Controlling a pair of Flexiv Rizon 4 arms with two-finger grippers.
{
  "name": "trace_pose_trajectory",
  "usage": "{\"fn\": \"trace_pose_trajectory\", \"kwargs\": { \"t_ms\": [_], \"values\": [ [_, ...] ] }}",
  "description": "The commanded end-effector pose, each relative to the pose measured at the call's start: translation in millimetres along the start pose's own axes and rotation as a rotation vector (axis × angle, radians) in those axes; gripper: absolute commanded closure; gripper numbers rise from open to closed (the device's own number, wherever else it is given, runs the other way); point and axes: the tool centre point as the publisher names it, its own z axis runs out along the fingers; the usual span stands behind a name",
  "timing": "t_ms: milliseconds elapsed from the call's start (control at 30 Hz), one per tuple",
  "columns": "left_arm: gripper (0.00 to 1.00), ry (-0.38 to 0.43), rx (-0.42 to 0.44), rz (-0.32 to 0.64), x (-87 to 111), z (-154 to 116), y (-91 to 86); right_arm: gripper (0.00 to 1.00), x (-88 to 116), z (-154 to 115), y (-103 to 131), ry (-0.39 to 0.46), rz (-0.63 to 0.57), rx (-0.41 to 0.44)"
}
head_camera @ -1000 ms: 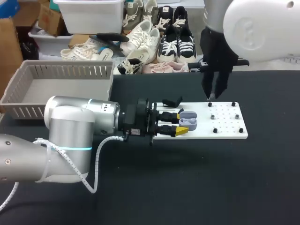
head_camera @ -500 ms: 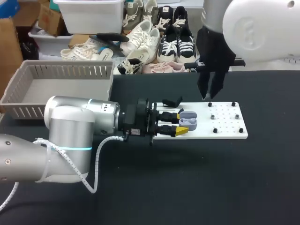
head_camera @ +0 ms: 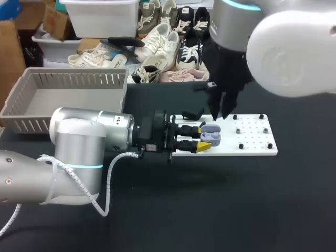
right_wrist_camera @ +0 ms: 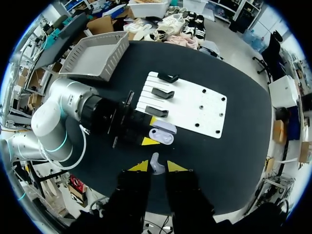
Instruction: Pick up each earbud case from the left stands, insert the matching earbuds, close the lid, and place the case in the box.
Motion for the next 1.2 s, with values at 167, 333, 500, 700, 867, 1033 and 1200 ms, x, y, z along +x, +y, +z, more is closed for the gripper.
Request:
{"fn": "trace_pose_trajectory", "kwargs": {
  "t_ms": [167, 333, 500, 700, 867, 1033, 1200],
  "values": [
    [1.00, -0.002, 0.001, 0.000, 0.8, 0.0, 0.9, 1.00, 4.2, 13.8, 16.9, -0.013, -0.043, 0.025],
    [1.00, -0.002, 0.001, 0.000, 0.8, 0.0, 0.9, 1.00, -0.5, 18.0, 21.0, -0.002, -0.093, 0.015],
    [1.00, -0.002, 0.001, 0.000, 0.8, 0.0, 0.9, 1.00, -5.3, 24.2, 19.8, 0.024, -0.133, 0.018],
    [1.00, -0.002, 0.001, 0.000, 0.8, 0.0, 0.9, 1.00, -11.1, 31.1, 12.4, 0.039, -0.074, 0.045],
    [1.00, -0.002, 0.001, 0.000, 0.8, 0.0, 0.9, 1.00, -11.1, 31.1, 12.4, 0.039, -0.074, 0.045],
    [1.00, -0.002, 0.001, 0.000, 0.8, 0.0, 0.9, 1.00, -11.1, 31.1, 12.4, 0.039, -0.074, 0.045],
    [1.00, -0.002, 0.001, 0.000, 0.8, 0.0, 0.9, 1.00, -10.0, 36.5, 9.4, 0.050, -0.052, 0.041]
  ]
}}
